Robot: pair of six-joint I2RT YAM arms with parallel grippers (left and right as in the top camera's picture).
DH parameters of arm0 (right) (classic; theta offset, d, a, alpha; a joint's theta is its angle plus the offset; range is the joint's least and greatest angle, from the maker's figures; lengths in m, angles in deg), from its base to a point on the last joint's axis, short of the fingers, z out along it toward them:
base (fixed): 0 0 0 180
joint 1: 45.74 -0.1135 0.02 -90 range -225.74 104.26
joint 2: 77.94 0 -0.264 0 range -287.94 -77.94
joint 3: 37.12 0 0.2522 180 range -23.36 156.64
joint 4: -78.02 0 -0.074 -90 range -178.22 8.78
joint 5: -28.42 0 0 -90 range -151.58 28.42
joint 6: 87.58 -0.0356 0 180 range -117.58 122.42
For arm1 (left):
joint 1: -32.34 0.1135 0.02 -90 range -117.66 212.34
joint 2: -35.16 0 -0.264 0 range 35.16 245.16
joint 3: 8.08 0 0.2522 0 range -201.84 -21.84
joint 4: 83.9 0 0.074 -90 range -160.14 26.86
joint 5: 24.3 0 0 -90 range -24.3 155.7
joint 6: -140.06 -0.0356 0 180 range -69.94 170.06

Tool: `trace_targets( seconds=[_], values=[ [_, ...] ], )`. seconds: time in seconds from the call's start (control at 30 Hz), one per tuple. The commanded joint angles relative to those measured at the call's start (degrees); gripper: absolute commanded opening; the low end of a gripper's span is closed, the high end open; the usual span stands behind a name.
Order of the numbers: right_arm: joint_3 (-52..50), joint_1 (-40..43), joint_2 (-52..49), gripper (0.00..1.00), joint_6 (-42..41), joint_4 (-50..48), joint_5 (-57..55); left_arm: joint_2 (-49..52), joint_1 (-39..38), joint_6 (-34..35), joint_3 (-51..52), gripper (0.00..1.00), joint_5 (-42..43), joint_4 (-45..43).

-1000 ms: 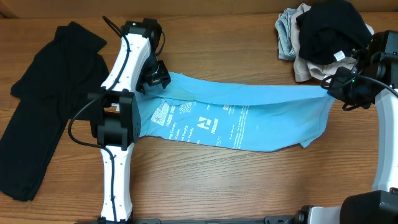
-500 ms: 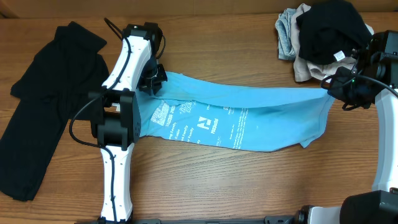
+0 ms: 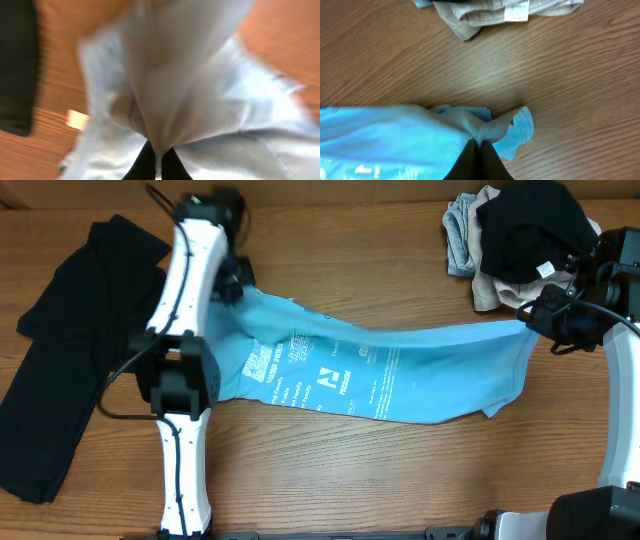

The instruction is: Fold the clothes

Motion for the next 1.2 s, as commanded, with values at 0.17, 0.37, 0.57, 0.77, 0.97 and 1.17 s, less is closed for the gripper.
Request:
trace_targets(
  seconds=[0.17,0.37,0.57,0.77,0.97,1.17],
  values=[
    [1.84,0.22,1.2,0.04,0.28,-1.66,2.34,-8.07,3.02,-5.62,-29.4,0.04,0.79,2.91],
    [9.68,0.22,5.35,0.04,0.24,-0.31,3.13,-18.29,3.02,-6.67,-36.22,0.04,0.28,-1.36],
    [20.59,0.22,10.51,0.04,0.28,2.69,3.06,-30.38,3.17,-6.95,-36.22,0.04,-3.72,-6.75],
    [30.58,0.22,15.19,0.04,0.46,6.69,2.45,-41.24,3.21,-9.46,-36.22,0.04,-7.32,-8.52],
    [37.07,0.22,20.33,0.04,0.42,10.84,0.42,-49.75,3.21,-11.28,-36.2,0.04,-11.5,-7.74],
    [44.3,0.22,25.11,0.04,0.44,17.38,-3.26,-56.59,3.21,-12.28,-36.02,0.04,-16.13,-5.95]
  ],
)
